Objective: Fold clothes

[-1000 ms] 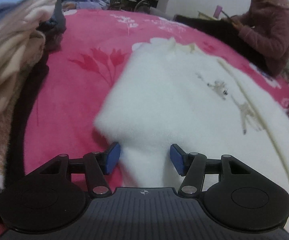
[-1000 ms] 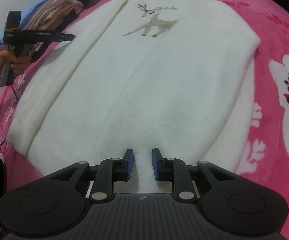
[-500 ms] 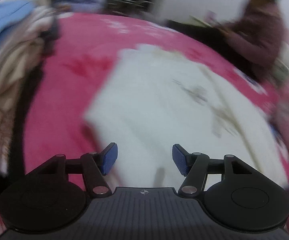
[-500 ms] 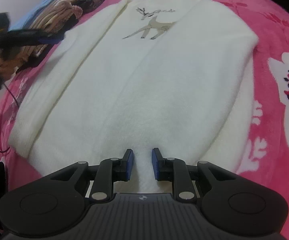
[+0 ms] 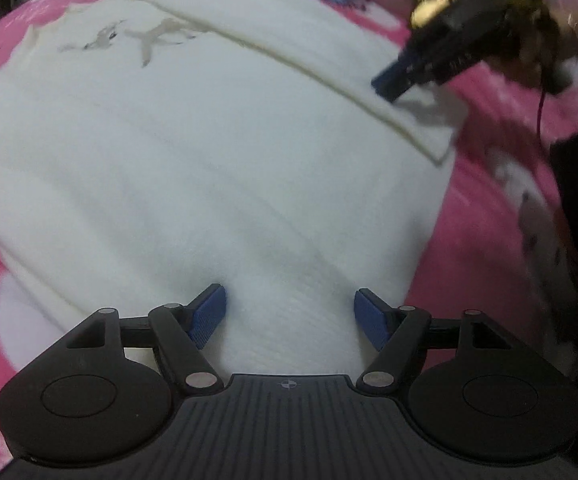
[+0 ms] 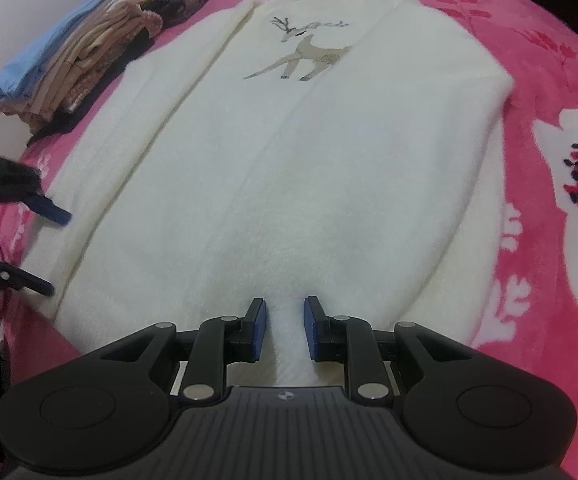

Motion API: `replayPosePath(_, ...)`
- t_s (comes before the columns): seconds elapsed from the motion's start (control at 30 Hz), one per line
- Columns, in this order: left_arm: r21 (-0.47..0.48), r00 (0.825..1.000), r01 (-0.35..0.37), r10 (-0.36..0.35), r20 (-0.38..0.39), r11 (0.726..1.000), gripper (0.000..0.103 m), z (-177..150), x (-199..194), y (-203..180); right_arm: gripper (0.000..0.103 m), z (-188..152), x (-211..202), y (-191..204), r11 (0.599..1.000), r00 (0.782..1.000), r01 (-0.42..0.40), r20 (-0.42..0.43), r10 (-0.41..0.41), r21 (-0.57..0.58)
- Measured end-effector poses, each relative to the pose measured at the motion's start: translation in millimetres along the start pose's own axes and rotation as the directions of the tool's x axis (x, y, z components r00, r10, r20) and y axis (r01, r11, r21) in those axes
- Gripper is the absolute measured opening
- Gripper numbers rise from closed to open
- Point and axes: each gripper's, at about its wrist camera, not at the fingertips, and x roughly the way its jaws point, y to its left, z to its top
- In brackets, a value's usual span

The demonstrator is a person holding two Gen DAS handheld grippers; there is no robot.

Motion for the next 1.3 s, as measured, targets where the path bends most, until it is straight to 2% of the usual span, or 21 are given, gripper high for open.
replayPosePath(0.03,0.002,1.0,-0.008,0.008,0.011,1.0,0.071,5.5,-9.1,1.8,0.023,3.0,-3.6,3.4,1.0,1.0,0.009,-0.005,-0.009,-0.013)
replayPosePath(0.13,-0.006,0.997,0.001,0.0,0.077,1.0,0.072,15.0,-34.3,9.2,0.024,10.5,-17.7,10.5,0.997,0.999,-0.038,0.03,0.04,-0.06)
replayPosePath(0.2,-0.049,0.995,0.021,-0.017,0.097,0.999,0.072,17.6,-33.0,18.5,0.024,14.4,-20.9,15.0,0.994,0.997,-0.059,0.041,0.062,-0.09)
replayPosePath(0.3,-0.152,1.0,-0.009,0.01,0.005,0.988,0.073,19.0,-3.5,32.3,0.024,12.3,3.4,13.7,0.994,0.999,-0.029,-0.04,0.025,-0.108)
replayPosePath(0.37,-0.219,0.999,-0.021,0.012,-0.039,0.975,0.071,21.4,11.6,42.4,0.024,23.0,-1.2,7.5,0.994,0.999,-0.036,-0.024,0.034,-0.101)
replayPosePath(0.47,-0.311,0.999,0.03,-0.019,0.038,0.95,0.073,33.8,-0.8,66.8,0.025,41.6,-12.6,-2.4,0.995,0.998,-0.052,0.014,0.054,-0.089)
replayPosePath(0.57,-0.354,0.991,-0.016,0.062,0.119,0.935,0.074,49.9,-15.8,96.4,0.026,68.5,-22.4,-17.9,0.996,0.995,-0.054,0.076,0.059,-0.07)
replayPosePath(0.63,-0.389,0.974,-0.087,0.161,0.161,0.917,0.074,62.0,-18.3,121.4,0.03,97.7,-23.3,-29.7,0.997,0.99,-0.028,0.133,0.037,-0.071)
replayPosePath(0.67,-0.414,0.959,-0.133,0.223,0.176,0.901,0.074,68.6,-19.1,136.4,0.032,113.1,-21.0,-35.8,0.997,0.987,-0.013,0.161,0.025,-0.074)
replayPosePath(0.7,-0.447,0.939,-0.178,0.288,0.19,0.877,0.074,75.3,-19.3,152.0,0.037,130.1,-15.7,-41.9,0.997,0.983,0.001,0.184,0.012,-0.073)
replayPosePath(0.77,-0.535,0.886,-0.251,0.414,0.209,0.807,0.075,89.4,-17.9,184.6,0.038,163.7,-2.1,-53.0,0.996,0.976,0.039,0.217,-0.021,-0.079)
replayPosePath(0.8,-0.573,0.867,-0.253,0.446,0.223,0.779,0.077,96.1,-16.0,199.1,0.04,179.5,6.0,-57.8,0.994,0.974,0.063,0.224,-0.042,-0.088)
replayPosePath(0.87,-0.622,0.842,-0.243,0.481,0.246,0.744,0.083,107.9,-10.2,225.3,0.041,211.7,22.7,-64.9,0.987,0.967,0.119,0.238,-0.091,-0.109)
replayPosePath(0.93,-0.64,0.833,-0.248,0.497,0.243,0.728,0.087,122.6,3.3,245.3,0.042,244.0,39.6,-73.9,0.985,0.964,0.13,0.246,-0.097,-0.118)
replayPosePath(1.03,-0.67,0.833,-0.25,0.508,0.219,0.699,0.087,147.5,25.2,275.8,0.046,286.7,62.2,-86.9,0.985,0.956,0.129,0.277,-0.093,-0.113)
replayPosePath(1.17,-0.648,0.825,-0.299,0.531,0.193,0.701,0.087,177.6,39.6,301.6,0.046,337.2,98.9,-109.6,0.994,0.958,0.102,0.273,-0.087,-0.042)
replayPosePath(1.3,-0.664,0.823,-0.3,0.537,0.182,0.685,0.087,203.9,50.9,321.5,0.047,372.1,128.1,-123.9,0.996,0.96,0.066,0.267,-0.081,0.064)
